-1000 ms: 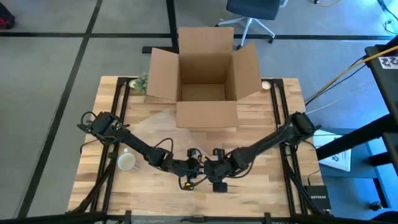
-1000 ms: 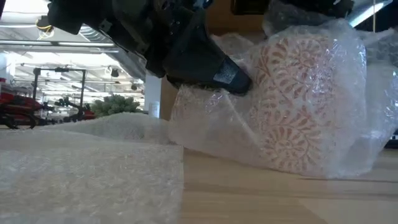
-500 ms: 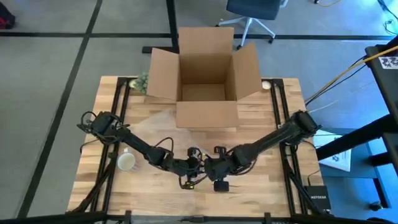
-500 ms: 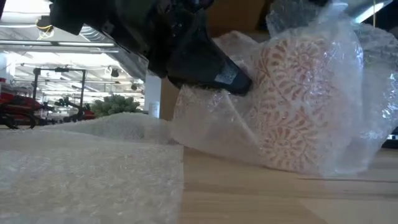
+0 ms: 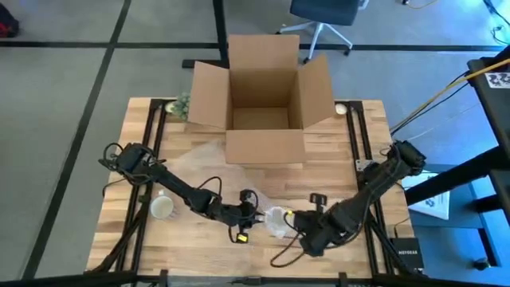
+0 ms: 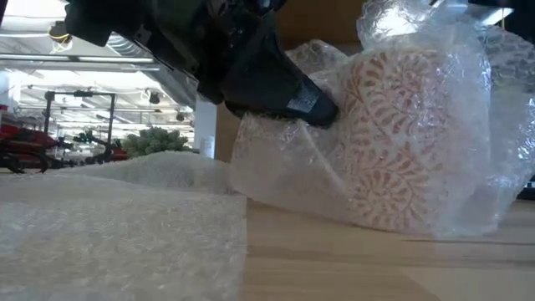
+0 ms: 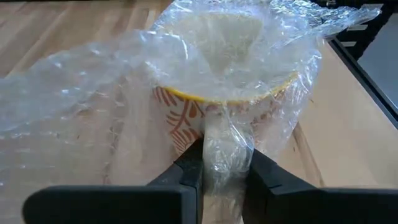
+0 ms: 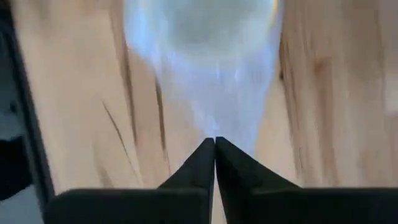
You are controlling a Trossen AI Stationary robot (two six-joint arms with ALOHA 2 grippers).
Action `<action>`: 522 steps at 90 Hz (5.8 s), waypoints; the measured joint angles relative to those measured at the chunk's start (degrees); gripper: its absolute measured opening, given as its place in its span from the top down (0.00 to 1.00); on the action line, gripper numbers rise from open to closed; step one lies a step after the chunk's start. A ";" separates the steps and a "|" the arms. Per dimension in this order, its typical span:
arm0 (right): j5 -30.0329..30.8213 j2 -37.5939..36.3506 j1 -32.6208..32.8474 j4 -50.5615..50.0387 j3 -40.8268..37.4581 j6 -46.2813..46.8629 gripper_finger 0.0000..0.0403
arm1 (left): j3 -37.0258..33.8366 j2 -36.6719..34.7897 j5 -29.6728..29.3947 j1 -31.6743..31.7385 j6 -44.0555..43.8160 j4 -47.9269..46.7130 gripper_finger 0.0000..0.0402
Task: Wrap mug
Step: Wrap the orange mug with the bubble wrap
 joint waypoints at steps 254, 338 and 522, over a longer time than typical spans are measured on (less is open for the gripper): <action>-4.53 9.23 -10.74 26.27 -0.92 -21.90 1.00 | 0.04 -21.25 1.53 -1.26 7.31 -21.48 0.78; -4.66 9.19 -10.74 26.44 -0.83 -22.71 1.00 | -8.83 -25.03 -3.02 -0.48 0.00 -36.66 0.54; -2.56 9.12 -10.74 27.16 -0.83 -23.80 1.00 | -9.62 -20.06 1.75 0.04 9.02 -8.25 0.99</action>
